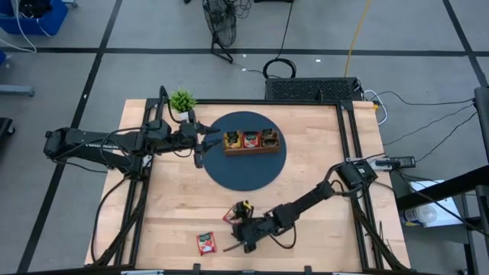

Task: Pick & Place Tea
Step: Put the red tea bag into the middle section of the wooden organizer

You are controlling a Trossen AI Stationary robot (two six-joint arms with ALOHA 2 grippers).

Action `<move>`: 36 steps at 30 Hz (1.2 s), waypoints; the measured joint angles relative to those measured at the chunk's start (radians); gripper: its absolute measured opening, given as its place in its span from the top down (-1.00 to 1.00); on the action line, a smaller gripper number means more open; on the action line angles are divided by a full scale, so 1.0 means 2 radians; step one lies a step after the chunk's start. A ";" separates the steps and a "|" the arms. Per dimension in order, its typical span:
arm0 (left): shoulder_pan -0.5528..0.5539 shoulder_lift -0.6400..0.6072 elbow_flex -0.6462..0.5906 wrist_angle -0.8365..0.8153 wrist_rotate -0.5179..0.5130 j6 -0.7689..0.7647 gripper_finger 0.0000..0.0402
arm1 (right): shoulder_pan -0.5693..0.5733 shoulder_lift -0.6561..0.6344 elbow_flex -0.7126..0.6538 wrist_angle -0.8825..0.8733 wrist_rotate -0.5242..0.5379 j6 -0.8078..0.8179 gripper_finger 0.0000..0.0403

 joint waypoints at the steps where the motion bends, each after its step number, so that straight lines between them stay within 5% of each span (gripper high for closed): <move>1: 0.000 0.000 0.000 0.000 0.000 0.000 0.19 | 0.002 0.000 0.000 -0.005 0.000 0.001 -0.19; 16: 0.000 0.000 0.000 0.000 0.000 0.000 0.19 | -0.011 -0.001 0.001 -0.074 0.017 0.109 0.04; 21: 0.000 0.000 0.000 0.000 0.000 0.000 0.19 | -0.013 -0.001 0.001 -0.077 0.013 0.117 0.36; 26: 0.000 0.000 0.000 0.000 0.000 0.000 0.19 | -0.016 -0.002 -0.019 -0.049 0.018 0.088 0.91; 36: 0.000 0.000 0.000 0.000 0.000 0.000 0.19 | 0.004 -0.012 -0.052 -0.079 0.116 0.030 1.00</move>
